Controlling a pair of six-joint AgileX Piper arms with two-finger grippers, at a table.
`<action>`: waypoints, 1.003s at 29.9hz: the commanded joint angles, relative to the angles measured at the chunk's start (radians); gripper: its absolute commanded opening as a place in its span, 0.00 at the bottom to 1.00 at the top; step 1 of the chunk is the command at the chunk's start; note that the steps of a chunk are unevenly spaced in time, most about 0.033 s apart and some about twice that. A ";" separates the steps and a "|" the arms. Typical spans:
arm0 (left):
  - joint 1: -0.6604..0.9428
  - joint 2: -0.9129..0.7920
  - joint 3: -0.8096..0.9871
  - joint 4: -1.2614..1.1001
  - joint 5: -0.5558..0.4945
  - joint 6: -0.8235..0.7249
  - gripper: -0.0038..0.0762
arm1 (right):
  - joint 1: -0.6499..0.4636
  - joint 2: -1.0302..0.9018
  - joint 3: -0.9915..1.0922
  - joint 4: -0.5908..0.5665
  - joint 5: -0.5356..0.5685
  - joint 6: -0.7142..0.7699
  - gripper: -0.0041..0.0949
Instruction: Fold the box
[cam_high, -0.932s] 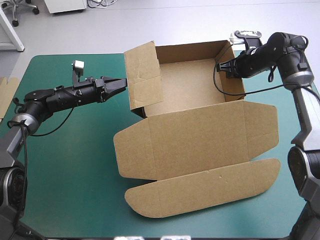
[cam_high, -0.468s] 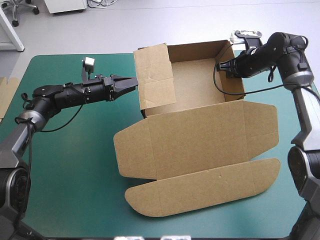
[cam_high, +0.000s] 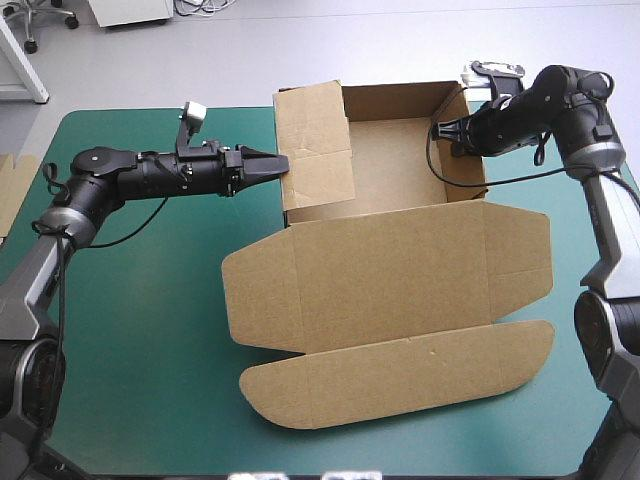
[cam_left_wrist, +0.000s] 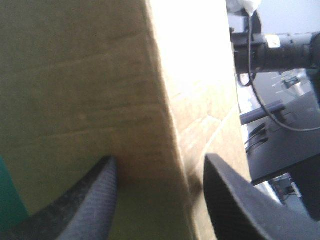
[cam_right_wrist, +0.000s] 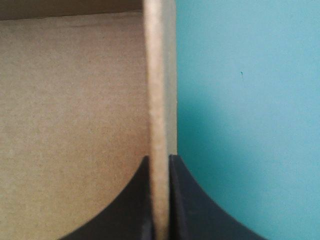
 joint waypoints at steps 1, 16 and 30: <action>-0.039 -0.045 -0.114 0.092 -0.033 -0.095 0.53 | -0.004 -0.044 -0.031 0.059 -0.045 0.038 0.03; -0.165 0.041 -0.383 0.544 -0.093 -0.426 0.52 | 0.053 -0.036 -0.031 -0.006 -0.002 0.099 0.03; -0.210 0.154 -0.590 0.847 0.033 -0.644 0.51 | 0.078 -0.034 -0.031 0.022 0.018 0.159 0.03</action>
